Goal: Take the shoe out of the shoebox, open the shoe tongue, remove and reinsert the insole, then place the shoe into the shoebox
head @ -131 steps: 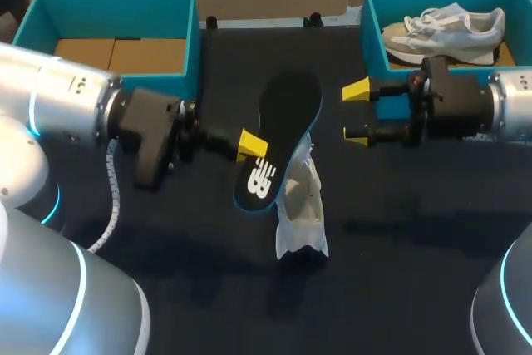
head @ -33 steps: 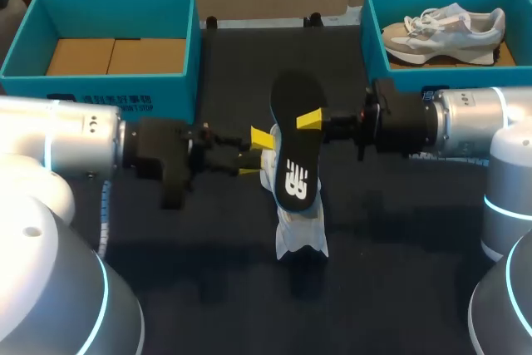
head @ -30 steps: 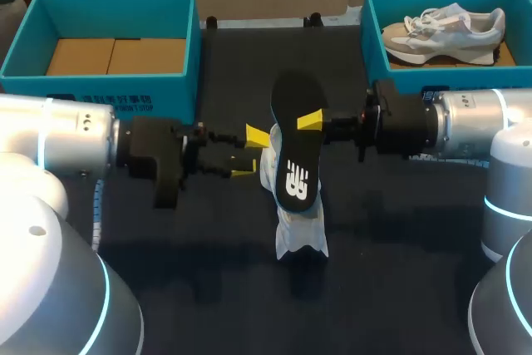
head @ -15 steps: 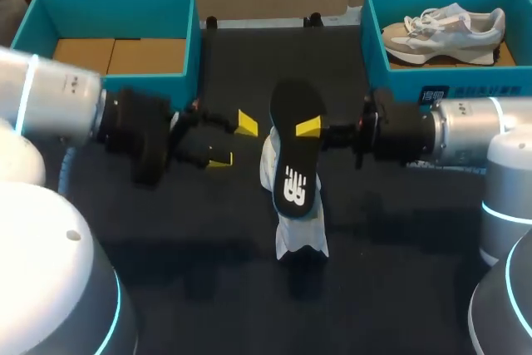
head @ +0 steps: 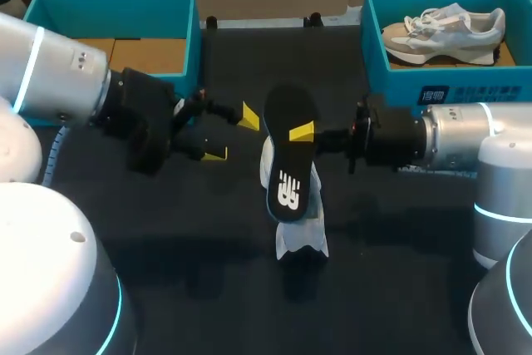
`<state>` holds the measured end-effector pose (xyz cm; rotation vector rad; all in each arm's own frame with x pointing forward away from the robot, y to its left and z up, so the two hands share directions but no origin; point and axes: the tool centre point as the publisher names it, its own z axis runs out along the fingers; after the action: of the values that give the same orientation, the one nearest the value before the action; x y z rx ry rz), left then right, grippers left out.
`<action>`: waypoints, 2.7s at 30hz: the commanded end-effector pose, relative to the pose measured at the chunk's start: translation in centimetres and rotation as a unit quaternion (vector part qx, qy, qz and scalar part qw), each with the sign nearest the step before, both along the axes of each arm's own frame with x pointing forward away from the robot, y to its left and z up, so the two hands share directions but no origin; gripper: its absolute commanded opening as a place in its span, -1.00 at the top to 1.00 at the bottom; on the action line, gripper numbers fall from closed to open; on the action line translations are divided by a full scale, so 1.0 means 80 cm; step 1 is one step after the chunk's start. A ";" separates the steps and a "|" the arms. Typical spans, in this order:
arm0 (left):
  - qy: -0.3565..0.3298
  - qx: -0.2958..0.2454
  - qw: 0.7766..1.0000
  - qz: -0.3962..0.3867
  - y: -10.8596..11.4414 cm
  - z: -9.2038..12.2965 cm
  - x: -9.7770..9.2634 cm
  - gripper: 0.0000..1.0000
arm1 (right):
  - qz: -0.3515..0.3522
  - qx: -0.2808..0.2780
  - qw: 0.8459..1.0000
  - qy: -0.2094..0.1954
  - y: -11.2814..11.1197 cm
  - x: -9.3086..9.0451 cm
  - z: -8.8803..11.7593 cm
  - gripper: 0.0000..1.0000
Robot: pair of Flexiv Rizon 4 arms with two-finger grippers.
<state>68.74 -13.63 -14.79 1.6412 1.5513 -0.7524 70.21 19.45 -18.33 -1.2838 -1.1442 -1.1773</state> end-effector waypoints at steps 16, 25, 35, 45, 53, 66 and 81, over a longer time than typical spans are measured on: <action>0.048 0.233 0.971 0.024 -0.033 0.037 0.015 -1.00 | 0.004 -0.016 1.000 0.002 0.019 -0.002 -0.007 1.00; 0.048 0.287 0.957 0.020 -0.047 0.032 0.015 -1.00 | 0.004 -0.020 1.000 0.001 0.021 -0.002 -0.008 1.00; 0.032 0.344 0.938 0.009 -0.059 0.036 0.015 -1.00 | 0.004 -0.023 1.000 0.004 0.022 -0.004 -0.017 1.00; 0.024 0.382 0.924 0.009 -0.060 0.035 0.018 -1.00 | 0.002 -0.034 0.999 0.007 0.021 -0.006 -0.022 1.00; 0.028 0.395 0.918 0.012 -0.062 0.029 0.019 -1.00 | 0.001 -0.032 0.999 0.003 0.020 -0.006 -0.022 1.00; 0.027 0.413 0.910 0.016 -0.064 0.025 0.021 -1.00 | -0.004 -0.029 1.000 0.004 0.017 -0.008 -0.028 1.00; 0.031 0.406 0.913 0.019 -0.057 0.022 0.020 -1.00 | -0.002 -0.031 1.000 0.004 0.017 -0.007 -0.028 1.00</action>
<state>70.40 -18.66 -12.87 2.1618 2.1035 -0.1018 69.64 20.70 -20.59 -1.3341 -1.1780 -1.1513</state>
